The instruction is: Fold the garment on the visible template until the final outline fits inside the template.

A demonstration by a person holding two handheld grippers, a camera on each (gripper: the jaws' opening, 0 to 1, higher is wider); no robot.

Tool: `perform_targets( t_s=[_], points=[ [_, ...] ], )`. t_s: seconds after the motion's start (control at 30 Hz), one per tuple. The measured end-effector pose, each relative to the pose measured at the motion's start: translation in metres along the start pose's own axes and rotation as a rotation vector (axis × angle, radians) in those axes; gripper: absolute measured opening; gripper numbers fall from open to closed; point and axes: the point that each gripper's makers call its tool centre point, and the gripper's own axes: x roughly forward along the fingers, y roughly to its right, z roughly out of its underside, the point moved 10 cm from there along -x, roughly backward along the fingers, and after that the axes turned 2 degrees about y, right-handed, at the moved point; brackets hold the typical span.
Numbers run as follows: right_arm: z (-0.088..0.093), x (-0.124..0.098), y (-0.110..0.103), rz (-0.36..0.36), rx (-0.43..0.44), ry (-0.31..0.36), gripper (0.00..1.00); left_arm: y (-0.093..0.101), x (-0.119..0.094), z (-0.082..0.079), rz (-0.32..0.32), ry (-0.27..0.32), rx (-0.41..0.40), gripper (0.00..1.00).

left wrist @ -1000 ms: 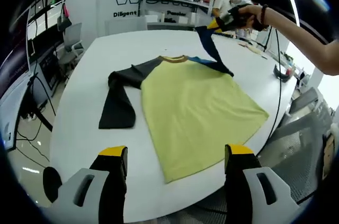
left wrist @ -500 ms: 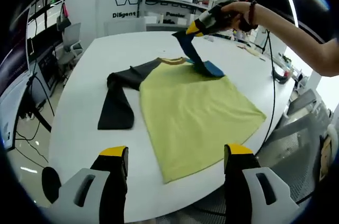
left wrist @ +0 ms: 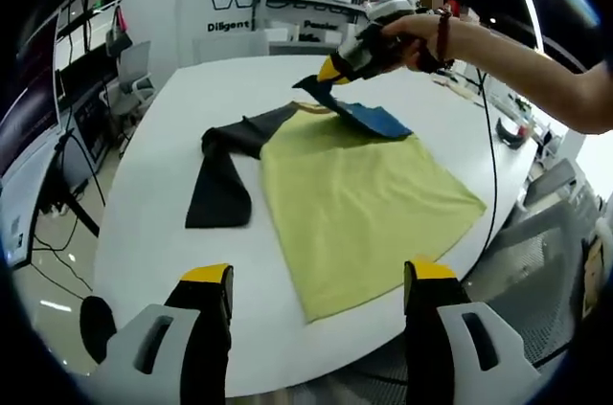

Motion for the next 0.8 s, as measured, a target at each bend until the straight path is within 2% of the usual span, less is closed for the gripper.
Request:
perform_targets(
  t_s=[0.2, 0.4, 0.53, 0.6, 0.67, 0.8],
  points=[
    [0.018, 0.021, 0.003, -0.023, -0.009, -0.017, 0.00, -0.002, 0.000, 0.001, 0.002, -0.003, -0.004, 0.73],
    [0.038, 0.040, 0.003, -0.044, -0.050, -0.071, 0.00, -0.004, 0.003, 0.000, 0.008, -0.006, 0.003, 0.72],
    [0.045, 0.049, 0.002, -0.068, -0.059, -0.089, 0.03, -0.005, 0.004, -0.001, 0.012, -0.005, 0.005, 0.72],
    [0.046, 0.053, 0.001, -0.075, -0.062, -0.103, 0.00, -0.005, 0.005, -0.001, 0.018, -0.006, 0.004, 0.73],
    [0.046, 0.055, -0.001, -0.089, -0.062, -0.090, 0.00, -0.005, 0.005, 0.000, 0.018, -0.012, 0.013, 0.72],
    [0.051, 0.059, -0.005, -0.100, -0.096, -0.113, 0.00, -0.005, 0.005, 0.000, 0.014, -0.014, 0.008, 0.72]
  ],
)
